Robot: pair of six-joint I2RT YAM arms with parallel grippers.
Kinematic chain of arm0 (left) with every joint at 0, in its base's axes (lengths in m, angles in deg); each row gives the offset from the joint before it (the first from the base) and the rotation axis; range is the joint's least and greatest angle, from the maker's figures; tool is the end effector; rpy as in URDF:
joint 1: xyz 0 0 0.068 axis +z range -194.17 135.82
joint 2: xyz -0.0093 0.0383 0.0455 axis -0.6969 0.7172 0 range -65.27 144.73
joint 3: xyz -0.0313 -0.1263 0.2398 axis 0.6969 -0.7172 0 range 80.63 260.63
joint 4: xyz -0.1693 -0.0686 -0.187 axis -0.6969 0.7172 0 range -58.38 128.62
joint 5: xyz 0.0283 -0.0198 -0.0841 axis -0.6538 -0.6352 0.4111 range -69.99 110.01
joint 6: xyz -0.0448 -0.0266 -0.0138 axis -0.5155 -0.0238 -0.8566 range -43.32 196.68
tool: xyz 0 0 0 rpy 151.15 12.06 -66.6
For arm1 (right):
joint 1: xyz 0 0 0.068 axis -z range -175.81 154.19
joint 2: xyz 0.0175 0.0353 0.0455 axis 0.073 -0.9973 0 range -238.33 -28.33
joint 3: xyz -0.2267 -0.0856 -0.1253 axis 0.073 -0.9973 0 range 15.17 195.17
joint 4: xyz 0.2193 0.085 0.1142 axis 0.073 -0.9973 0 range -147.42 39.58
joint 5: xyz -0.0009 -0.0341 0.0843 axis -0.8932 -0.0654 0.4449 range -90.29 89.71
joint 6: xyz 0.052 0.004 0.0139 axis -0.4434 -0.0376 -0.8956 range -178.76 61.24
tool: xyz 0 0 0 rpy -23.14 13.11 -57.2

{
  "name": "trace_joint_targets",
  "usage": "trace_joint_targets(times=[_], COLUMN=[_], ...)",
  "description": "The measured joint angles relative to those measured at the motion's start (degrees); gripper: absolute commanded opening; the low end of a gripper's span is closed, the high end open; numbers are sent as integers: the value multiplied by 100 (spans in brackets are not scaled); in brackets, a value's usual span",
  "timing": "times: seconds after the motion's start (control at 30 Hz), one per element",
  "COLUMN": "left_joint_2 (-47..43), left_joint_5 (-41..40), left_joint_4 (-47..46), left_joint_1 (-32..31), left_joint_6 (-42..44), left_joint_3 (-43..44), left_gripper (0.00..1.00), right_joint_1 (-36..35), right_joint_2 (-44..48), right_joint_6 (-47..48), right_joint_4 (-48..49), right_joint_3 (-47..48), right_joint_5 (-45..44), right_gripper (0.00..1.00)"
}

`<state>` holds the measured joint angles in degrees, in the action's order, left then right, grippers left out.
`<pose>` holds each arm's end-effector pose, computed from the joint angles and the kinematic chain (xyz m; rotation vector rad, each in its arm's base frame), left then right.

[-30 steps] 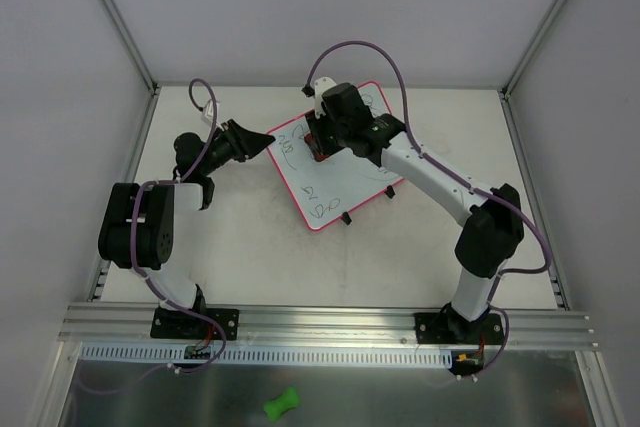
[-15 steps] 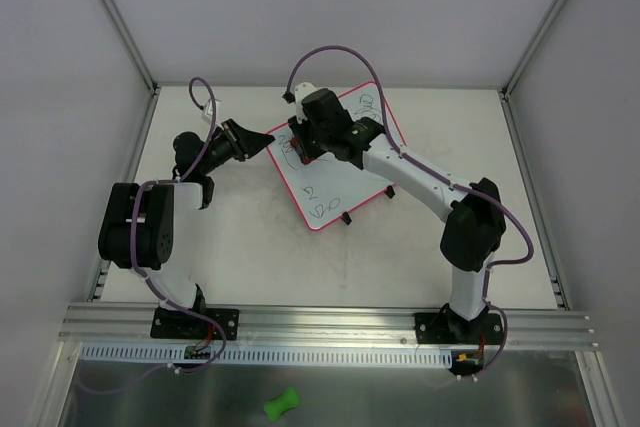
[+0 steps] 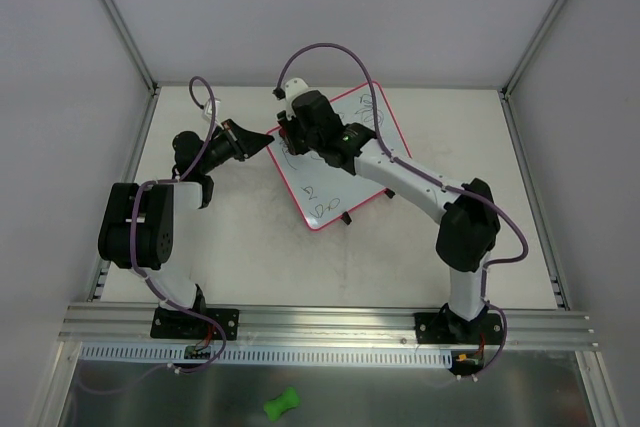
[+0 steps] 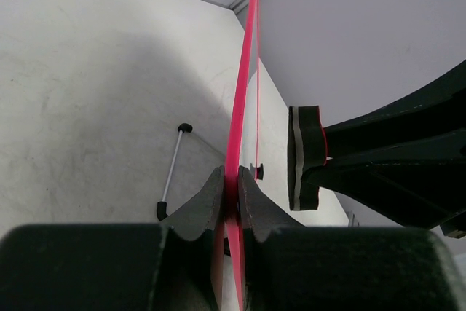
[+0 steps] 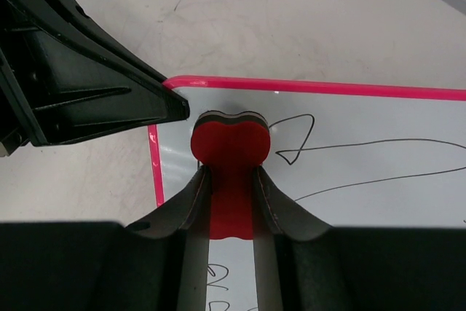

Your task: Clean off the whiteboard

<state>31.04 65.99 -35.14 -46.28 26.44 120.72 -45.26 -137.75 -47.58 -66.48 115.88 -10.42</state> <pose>0.3309 -0.0377 0.2237 0.0820 1.5780 -1.2829 0.3026 0.3439 0.3390 -0.9122 1.7852 0.2522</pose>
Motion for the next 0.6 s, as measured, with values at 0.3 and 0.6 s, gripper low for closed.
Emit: trace_joint_targets(times=[0.3,0.6], left_joint_2=[0,0], left_joint_5=[9,9], left_joint_4=[9,219], left_joint_1=[0,48], left_joint_6=[0,-2], left_joint_3=[4,9], left_gripper=[0,0], right_joint_1=[-90,-210], right_joint_2=[-275,-479], right_joint_6=[-20,-15], right_joint_4=[409,645], right_joint_3=[-81,-116], right_joint_5=[-247,-468], right_gripper=[0,0])
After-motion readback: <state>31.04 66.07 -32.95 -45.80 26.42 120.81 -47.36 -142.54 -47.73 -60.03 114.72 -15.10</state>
